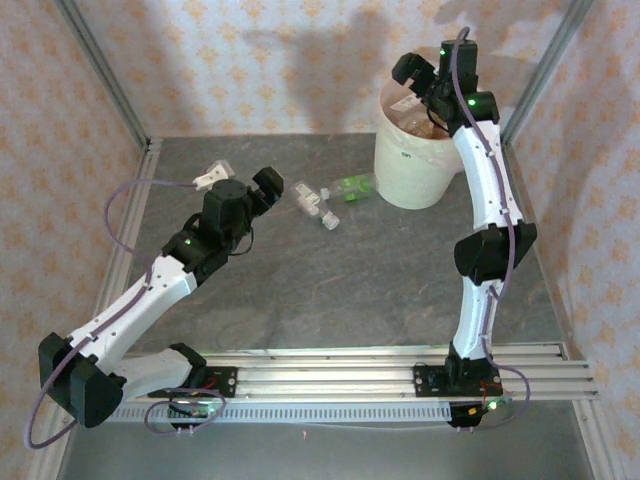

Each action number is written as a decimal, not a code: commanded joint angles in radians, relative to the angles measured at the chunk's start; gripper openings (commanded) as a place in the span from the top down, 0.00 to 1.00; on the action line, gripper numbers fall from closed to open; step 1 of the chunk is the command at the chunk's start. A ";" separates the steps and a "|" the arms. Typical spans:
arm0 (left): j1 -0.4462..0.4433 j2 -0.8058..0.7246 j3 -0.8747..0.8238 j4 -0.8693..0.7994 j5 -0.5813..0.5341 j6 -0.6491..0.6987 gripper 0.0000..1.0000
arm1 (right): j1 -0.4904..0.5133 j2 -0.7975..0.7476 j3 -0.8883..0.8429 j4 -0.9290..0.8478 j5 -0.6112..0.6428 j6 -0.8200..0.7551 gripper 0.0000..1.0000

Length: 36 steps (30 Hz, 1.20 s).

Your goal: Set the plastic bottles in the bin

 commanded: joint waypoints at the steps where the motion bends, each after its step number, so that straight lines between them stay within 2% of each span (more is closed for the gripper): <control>1: 0.006 0.026 0.015 -0.057 -0.023 -0.012 0.00 | -0.003 -0.099 -0.024 0.003 -0.032 -0.061 0.01; 4: 0.009 0.070 0.037 -0.081 -0.001 -0.012 0.00 | 0.004 -0.198 -0.146 0.080 -0.080 -0.112 0.01; 9: 0.008 0.177 0.091 -0.123 0.038 -0.033 0.00 | 0.046 -0.460 -0.543 0.345 -0.175 -0.222 0.01; 14: 0.009 0.285 0.163 -0.179 0.048 -0.075 0.00 | 0.142 -0.684 -0.911 0.509 -0.214 -0.342 0.01; 17: 0.014 0.329 0.196 -0.244 0.003 -0.129 0.00 | 0.221 -0.721 -1.063 0.531 -0.229 -0.446 0.01; 19: 0.022 0.360 0.215 -0.267 -0.002 -0.141 0.00 | 0.271 -0.716 -1.110 0.490 -0.190 -0.493 0.01; 22: 0.029 0.442 0.275 -0.284 0.049 -0.103 0.00 | 0.295 -0.715 -1.187 0.504 -0.165 -0.429 0.01; 25: 0.029 0.564 0.408 -0.405 0.044 -0.082 0.00 | 0.295 -0.737 -1.254 0.520 -0.134 -0.366 0.01; 29: 0.030 0.725 0.569 -0.455 0.024 -0.060 0.00 | 0.295 -0.802 -1.336 0.532 -0.073 -0.329 0.01; 36: 0.035 1.034 0.912 -0.605 -0.001 -0.085 0.00 | 0.295 -0.876 -1.402 0.492 -0.018 -0.329 0.01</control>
